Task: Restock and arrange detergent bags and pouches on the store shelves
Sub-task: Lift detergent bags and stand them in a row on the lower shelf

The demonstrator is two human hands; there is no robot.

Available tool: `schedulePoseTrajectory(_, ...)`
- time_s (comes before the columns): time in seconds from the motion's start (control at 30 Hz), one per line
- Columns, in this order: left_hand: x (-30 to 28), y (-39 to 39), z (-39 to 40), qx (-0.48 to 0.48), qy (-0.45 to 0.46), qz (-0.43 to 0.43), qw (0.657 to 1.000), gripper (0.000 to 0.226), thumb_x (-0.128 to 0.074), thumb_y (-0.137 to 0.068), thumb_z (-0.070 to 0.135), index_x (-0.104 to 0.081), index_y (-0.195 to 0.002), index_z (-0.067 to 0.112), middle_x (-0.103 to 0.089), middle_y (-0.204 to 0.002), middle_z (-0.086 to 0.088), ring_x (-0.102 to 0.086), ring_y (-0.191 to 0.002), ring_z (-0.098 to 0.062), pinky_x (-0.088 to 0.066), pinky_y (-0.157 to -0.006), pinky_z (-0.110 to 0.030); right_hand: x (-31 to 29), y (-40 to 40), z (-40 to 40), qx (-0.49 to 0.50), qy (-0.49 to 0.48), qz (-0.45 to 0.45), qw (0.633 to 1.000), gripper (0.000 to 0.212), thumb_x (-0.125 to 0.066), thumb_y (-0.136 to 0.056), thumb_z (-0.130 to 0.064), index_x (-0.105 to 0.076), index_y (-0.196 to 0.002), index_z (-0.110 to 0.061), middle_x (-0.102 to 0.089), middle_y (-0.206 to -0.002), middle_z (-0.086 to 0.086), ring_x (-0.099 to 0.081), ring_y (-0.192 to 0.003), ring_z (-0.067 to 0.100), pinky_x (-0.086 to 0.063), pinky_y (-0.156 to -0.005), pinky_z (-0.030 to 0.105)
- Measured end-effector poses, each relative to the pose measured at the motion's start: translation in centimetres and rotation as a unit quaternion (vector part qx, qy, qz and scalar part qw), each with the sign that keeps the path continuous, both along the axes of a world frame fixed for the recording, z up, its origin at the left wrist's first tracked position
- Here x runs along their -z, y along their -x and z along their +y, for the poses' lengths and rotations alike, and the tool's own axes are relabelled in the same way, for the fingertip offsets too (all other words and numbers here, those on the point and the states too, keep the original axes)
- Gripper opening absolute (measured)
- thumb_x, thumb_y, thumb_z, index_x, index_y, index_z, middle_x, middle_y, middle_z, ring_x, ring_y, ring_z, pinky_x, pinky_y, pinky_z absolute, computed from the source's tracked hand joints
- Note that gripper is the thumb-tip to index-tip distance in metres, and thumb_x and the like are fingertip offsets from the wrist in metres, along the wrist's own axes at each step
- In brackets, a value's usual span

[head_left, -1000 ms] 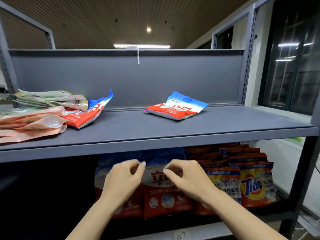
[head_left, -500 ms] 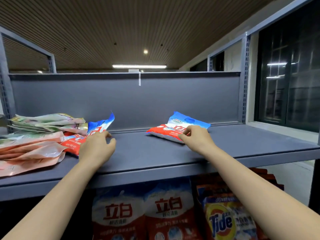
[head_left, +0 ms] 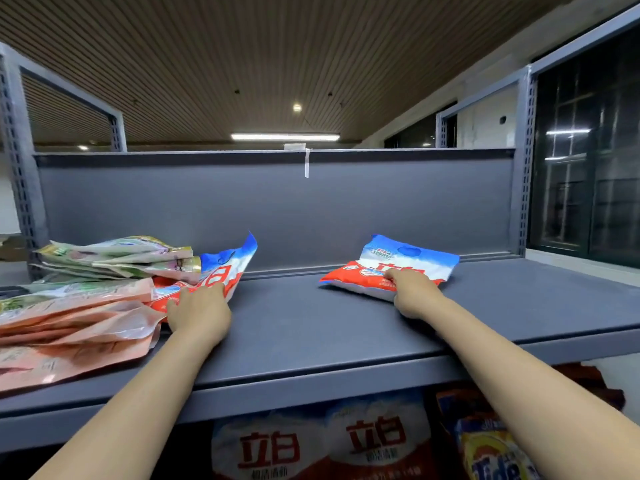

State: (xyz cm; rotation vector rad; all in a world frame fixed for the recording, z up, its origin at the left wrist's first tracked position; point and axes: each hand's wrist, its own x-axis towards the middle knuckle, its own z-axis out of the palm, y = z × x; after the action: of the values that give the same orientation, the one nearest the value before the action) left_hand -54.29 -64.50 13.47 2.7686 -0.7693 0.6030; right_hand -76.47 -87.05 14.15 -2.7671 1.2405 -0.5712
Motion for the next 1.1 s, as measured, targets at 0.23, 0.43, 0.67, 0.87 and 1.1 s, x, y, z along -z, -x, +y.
schedulePoseTrajectory(0.23,-0.2,0.3,-1.1,-0.024,-0.012,0.005,1.0,0.033,-0.042,-0.095,0.013,-0.05,-0.127,0.015,-0.053,-0.131,-0.013,-0.05,-0.12,-0.034,-0.04,-0.094,-0.037,-0.3,3.6,4.6,-0.107,-0.148,-0.134,0.974,0.043,-0.039,-0.079,0.001,-0.058,-0.104,-0.029,-0.055,-0.104,-0.004,-0.049,-0.072,0.012,-0.035,-0.055,0.019)
schedulePoseTrajectory(0.43,-0.7,1.3,-0.8,0.0,-0.02,-0.055,0.998,0.031,-0.043,-0.094,0.01,-0.054,-0.122,0.016,-0.06,-0.122,-0.009,-0.058,-0.113,-0.028,-0.043,-0.087,-0.032,-0.4,3.9,6.4,-0.12,-0.225,-0.215,0.943,0.014,-0.055,-0.086,-0.031,-0.064,-0.08,-0.021,-0.062,-0.096,-0.005,-0.055,-0.091,0.013,-0.042,-0.076,0.027)
schedulePoseTrajectory(0.67,-1.8,5.9,-1.8,0.201,0.04,-0.12,0.971,0.016,-0.042,-0.093,0.028,-0.057,-0.099,0.026,-0.067,-0.096,-0.004,-0.061,-0.094,-0.03,-0.039,-0.065,-0.032,-0.3,2.1,5.7,0.051,-0.115,-0.156,0.98,0.056,-0.064,-0.081,-0.049,-0.051,-0.123,-0.016,-0.053,-0.128,0.004,-0.048,-0.119,0.024,-0.044,-0.092,0.035)
schedulePoseTrajectory(0.87,-3.0,2.8,-0.7,0.24,0.094,0.082,0.963,0.024,-0.042,-0.092,0.031,-0.061,-0.088,0.017,-0.067,-0.093,-0.004,-0.059,-0.093,-0.027,-0.046,-0.078,-0.035,-0.5,1.7,5.6,0.083,-0.205,-0.14,0.965,0.034,-0.059,-0.084,-0.049,-0.05,-0.097,-0.018,-0.058,-0.11,0.003,-0.054,-0.106,0.026,-0.043,-0.088,0.032)
schedulePoseTrajectory(1.1,-2.4,-2.6,-0.1,0.089,0.111,0.212,0.967,0.045,-0.045,-0.089,0.04,-0.055,-0.126,0.017,-0.054,-0.131,-0.013,-0.051,-0.117,-0.033,-0.041,-0.1,-0.04,-1.6,1.2,4.9,0.08,-0.299,-0.304,0.901,0.032,-0.072,-0.075,-0.006,-0.04,-0.076,-0.011,-0.056,-0.074,0.008,-0.055,-0.061,0.019,-0.04,-0.05,0.025)
